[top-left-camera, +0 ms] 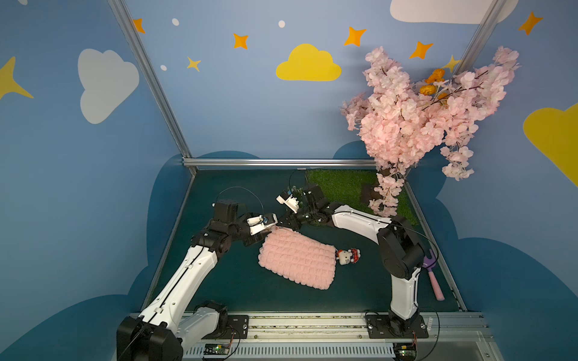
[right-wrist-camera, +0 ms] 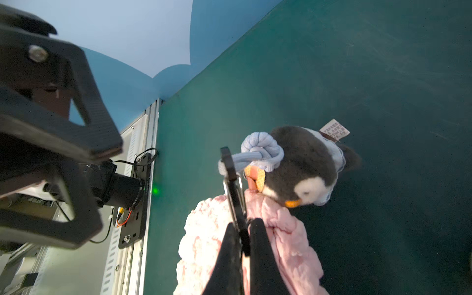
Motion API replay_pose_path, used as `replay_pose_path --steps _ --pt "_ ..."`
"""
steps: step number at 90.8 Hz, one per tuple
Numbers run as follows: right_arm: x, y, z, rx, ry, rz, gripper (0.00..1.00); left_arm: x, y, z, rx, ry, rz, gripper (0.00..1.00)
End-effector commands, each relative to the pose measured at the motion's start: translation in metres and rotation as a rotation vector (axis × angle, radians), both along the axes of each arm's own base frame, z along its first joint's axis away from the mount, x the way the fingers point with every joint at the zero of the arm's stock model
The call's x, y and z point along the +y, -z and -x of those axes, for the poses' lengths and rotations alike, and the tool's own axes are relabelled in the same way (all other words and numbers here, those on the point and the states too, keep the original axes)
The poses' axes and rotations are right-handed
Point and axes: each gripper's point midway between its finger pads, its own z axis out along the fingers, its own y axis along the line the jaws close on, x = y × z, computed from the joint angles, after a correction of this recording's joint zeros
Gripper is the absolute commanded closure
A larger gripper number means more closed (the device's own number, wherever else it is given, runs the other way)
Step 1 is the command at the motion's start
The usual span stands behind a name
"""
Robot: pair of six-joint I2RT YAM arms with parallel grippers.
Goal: Remove the decoration from the bag
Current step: Remove the decoration item from the bag.
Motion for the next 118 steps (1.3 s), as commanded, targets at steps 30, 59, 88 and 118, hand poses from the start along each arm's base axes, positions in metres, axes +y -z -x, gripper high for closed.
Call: replay_pose_path --steps 30,59,88,118 --pt "-0.01 -0.007 0.025 0.1 -0.119 0.07 1.0 -0.012 0.022 -0.028 -0.24 0.2 -0.31 0.47" --pt "-0.013 -0.002 0.029 0.13 -0.13 0.111 1.0 -0.023 0.005 -0.038 -0.281 0.208 -0.278 0.47" --pt "-0.016 -0.006 0.03 0.136 -0.133 0.108 1.0 -0.027 0.032 -0.019 -0.181 0.295 -0.328 0.47" --pt "-0.017 -0.012 0.034 0.157 -0.157 0.095 1.0 -0.037 0.04 -0.019 -0.176 0.353 -0.374 0.47"
